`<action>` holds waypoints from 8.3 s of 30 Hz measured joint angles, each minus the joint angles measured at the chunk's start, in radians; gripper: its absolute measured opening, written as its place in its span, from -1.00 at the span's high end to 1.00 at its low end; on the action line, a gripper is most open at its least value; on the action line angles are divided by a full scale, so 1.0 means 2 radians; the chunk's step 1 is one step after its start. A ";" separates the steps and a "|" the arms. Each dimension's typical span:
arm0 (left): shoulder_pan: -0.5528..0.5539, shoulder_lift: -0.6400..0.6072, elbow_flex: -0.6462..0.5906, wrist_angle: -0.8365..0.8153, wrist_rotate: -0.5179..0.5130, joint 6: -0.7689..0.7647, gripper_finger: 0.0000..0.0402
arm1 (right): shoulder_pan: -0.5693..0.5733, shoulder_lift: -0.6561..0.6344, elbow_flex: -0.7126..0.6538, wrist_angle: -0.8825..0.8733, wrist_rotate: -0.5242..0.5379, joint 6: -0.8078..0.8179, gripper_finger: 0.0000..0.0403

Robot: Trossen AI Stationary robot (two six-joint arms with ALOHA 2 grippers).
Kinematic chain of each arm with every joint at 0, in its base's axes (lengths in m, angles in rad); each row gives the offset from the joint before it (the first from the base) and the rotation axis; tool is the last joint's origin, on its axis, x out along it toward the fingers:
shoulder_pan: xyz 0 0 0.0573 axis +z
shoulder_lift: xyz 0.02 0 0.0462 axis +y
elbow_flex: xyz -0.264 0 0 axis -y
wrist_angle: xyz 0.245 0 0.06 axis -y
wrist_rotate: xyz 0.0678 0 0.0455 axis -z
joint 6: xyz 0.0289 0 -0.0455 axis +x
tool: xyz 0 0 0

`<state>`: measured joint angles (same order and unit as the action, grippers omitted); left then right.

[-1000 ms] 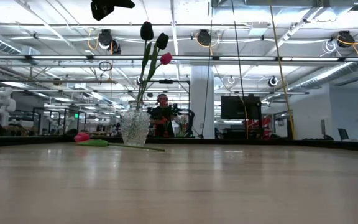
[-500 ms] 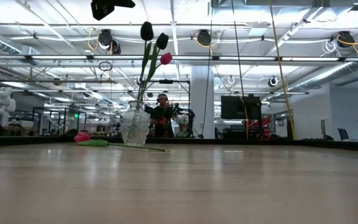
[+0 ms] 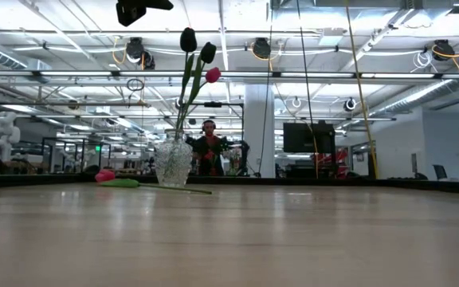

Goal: Sort flowers into vase by color
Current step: Put the pink tulip into the green flower vase, then put the red tulip into the transparent flower vase

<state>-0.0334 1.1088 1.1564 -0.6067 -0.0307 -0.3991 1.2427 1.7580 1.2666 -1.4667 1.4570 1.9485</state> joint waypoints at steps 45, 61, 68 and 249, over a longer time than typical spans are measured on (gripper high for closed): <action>0.000 0.000 0.000 0.000 0.000 -0.020 0.33 | 0.003 0.000 0.077 0.022 -0.194 -0.079 0.59; 0.000 0.000 0.000 0.000 0.000 -0.020 0.33 | -0.003 -0.064 0.220 -0.052 -0.340 -0.086 0.65; 0.000 0.000 0.000 0.000 0.000 -0.021 0.33 | -0.032 -0.143 0.221 -0.046 -0.228 -0.113 0.78; 0.132 -0.244 -0.299 0.441 -0.083 -0.177 0.33 | -0.580 0.050 0.220 0.636 -0.533 -0.720 1.00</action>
<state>0.2302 0.6202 0.5579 0.2746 -0.1965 -0.7521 0.0828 1.8584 1.7069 -0.1946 0.3904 0.5079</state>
